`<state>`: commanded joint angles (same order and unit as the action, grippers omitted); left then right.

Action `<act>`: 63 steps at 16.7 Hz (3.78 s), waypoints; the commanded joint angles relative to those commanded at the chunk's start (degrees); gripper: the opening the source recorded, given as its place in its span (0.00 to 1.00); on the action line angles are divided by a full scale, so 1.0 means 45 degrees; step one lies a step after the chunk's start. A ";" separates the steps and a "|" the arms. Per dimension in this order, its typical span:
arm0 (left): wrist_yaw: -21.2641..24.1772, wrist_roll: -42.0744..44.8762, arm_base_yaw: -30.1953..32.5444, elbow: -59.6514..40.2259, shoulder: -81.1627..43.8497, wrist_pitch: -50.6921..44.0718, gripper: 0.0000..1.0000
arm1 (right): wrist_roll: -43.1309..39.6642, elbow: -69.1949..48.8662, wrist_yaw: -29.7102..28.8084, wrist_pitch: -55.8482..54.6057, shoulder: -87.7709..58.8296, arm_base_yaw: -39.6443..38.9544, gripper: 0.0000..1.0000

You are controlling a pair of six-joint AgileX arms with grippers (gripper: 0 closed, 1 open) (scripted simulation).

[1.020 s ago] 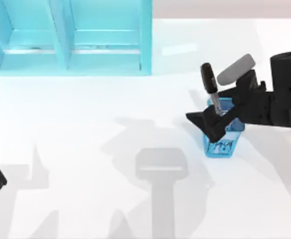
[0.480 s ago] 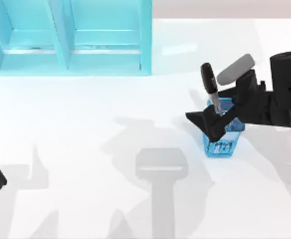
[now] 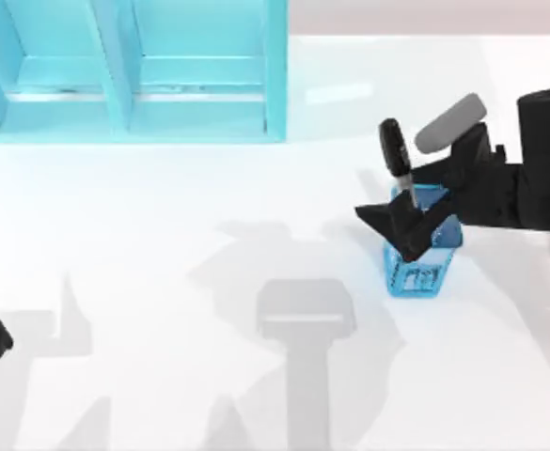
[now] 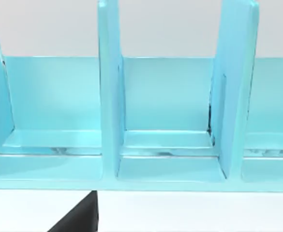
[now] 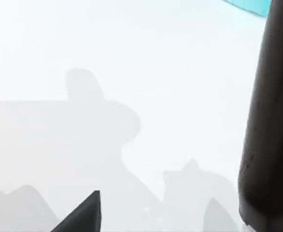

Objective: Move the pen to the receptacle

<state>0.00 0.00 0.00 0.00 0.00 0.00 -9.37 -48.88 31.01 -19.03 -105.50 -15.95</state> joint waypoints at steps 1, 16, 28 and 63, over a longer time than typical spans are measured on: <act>0.0000 0.0000 0.0000 0.0000 0.0000 0.0000 1.00 | -0.0256 -0.0249 0.0226 0.0398 0.0073 0.0263 0.00; 0.0000 0.0000 0.0000 0.0000 0.0000 0.0000 1.00 | -0.5216 -0.4796 0.3935 1.1826 0.3378 0.5547 0.00; 0.0000 0.0000 0.0000 0.0000 0.0000 0.0000 1.00 | -0.5663 -0.5951 0.1137 1.4677 0.4108 0.7153 0.00; 0.0000 0.0000 0.0000 0.0000 0.0000 0.0000 1.00 | -0.6017 -0.4307 -0.3766 1.5584 0.5532 0.8914 0.68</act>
<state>0.00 0.00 0.00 0.00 0.00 0.00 -36.45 -68.26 14.07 51.10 -80.61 24.16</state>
